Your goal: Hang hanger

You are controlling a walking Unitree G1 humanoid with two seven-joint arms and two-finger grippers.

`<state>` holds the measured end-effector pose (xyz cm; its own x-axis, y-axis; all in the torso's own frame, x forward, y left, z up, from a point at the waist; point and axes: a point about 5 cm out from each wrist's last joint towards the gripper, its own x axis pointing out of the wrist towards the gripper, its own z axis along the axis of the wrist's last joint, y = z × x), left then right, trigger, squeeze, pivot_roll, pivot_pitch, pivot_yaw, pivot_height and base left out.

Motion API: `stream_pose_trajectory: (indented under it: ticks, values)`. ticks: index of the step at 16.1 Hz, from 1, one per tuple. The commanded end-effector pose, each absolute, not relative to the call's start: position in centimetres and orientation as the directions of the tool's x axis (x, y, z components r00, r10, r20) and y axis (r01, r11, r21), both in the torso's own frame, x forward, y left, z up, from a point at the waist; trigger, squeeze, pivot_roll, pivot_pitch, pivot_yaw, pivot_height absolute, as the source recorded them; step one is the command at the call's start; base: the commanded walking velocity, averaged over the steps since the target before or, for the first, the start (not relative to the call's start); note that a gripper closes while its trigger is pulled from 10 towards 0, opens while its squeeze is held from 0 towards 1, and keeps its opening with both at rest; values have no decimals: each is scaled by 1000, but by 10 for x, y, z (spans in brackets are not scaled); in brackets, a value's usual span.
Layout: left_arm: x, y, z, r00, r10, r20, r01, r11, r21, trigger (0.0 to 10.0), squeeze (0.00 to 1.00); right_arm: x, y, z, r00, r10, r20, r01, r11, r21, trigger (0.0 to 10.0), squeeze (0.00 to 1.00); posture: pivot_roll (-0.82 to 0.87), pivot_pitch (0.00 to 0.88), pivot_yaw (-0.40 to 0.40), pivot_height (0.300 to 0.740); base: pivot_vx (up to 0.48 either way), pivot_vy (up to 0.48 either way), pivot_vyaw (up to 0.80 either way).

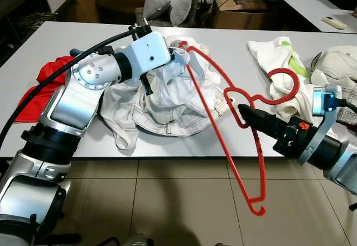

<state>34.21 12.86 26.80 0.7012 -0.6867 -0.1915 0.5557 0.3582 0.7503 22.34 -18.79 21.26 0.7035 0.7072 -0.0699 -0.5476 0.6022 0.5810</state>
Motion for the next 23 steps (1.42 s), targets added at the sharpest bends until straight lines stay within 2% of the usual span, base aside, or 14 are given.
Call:
stream_pose_trajectory:
  ticks: [1, 10, 16, 17, 21, 23]
  values:
    - [338, 128, 266, 678, -704, -211, 575, 329, 749, 0, 0, 229, -188, 212, 707, 703, -76, -537, 604, 588, 10000, 0, -88, 0, -12, 740, 0, 0, 0]
    - [335, 124, 270, 664, -723, -192, 573, 325, 753, 0, 0, 244, -185, 204, 675, 727, -124, -536, 599, 595, 10000, 0, -74, 0, -31, 740, 0, 0, 0]
    - [308, 104, 260, 436, -853, -288, 709, 129, 694, 0, 0, 261, -190, 197, 694, 701, -165, -489, 627, 606, 10000, 0, -68, 0, -39, 740, 0, 0, 0]
    - [305, 105, 257, 421, -850, -317, 725, 104, 681, 0, 0, 264, -188, 198, 694, 703, -153, -494, 620, 610, 10000, 0, -66, 0, -39, 740, 0, 0, 0]
    - [308, 111, 253, 451, -820, -354, 725, 105, 681, 0, 0, 282, -173, 199, 715, 695, -73, -473, 558, 682, 10000, 0, -60, 0, -32, 740, 0, 0, 0]
    - [306, 109, 255, 439, -825, -356, 731, 97, 676, 0, 0, 286, -166, 189, 721, 686, -101, -434, 560, 705, 10000, 0, -53, 0, -28, 740, 0, 0, 0]
